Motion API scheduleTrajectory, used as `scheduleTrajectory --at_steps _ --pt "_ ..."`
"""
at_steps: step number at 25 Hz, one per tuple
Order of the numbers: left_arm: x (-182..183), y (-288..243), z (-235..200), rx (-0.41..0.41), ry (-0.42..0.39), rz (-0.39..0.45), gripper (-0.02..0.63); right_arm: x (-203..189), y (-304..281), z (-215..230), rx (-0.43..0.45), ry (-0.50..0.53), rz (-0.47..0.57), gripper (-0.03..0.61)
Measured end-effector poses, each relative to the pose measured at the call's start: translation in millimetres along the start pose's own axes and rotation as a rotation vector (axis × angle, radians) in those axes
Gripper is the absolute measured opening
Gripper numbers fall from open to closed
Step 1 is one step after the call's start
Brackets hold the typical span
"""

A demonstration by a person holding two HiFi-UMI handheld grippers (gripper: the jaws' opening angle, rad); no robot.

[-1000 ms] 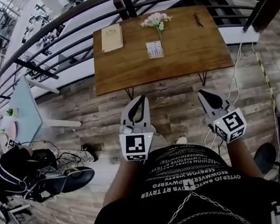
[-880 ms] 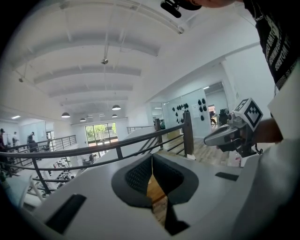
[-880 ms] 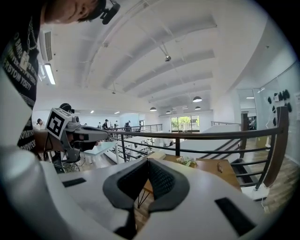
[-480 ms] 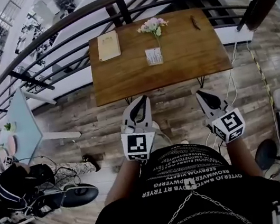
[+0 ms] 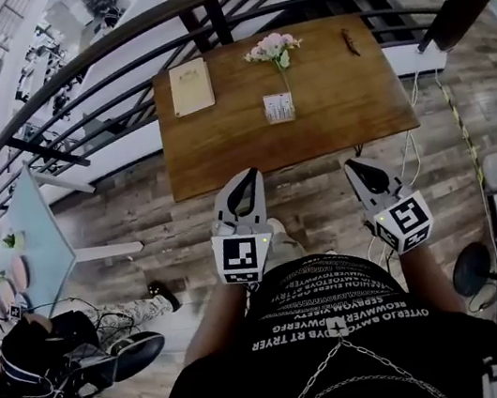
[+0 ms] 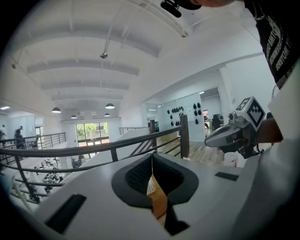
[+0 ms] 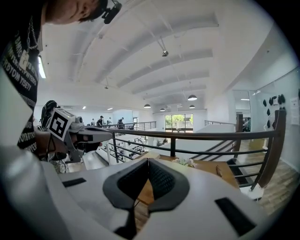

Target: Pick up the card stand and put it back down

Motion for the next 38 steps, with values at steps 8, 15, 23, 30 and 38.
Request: scheduleTrajectory --at_steps 8,15,23,30,38 --pt "-10 -30 -30 -0.033 0.020 -0.020 0.028 16 -39 2 0.002 0.016 -0.041 0.015" --pt "0 -52 -58 -0.058 0.011 0.002 0.028 39 -63 2 -0.017 0.036 -0.047 0.015" --pt "13 -62 -89 -0.077 -0.004 0.028 0.028 62 -80 0 -0.059 0.040 -0.036 0.015" --pt "20 -68 -126 -0.083 -0.008 0.052 0.028 87 -105 -9 -0.078 0.045 -0.026 0.015" --pt "21 -76 -165 -0.095 -0.003 0.069 0.028 109 -105 9 -0.183 0.028 0.005 0.015"
Point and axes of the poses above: the fingertips, and each gripper's own axes: y backward along the fingers, z to its right, x out of its top, the point moved 8 cm from there along y, backward along the fingers, and after that the axes turned 14 degrees about -z, right-handed, at the moved point
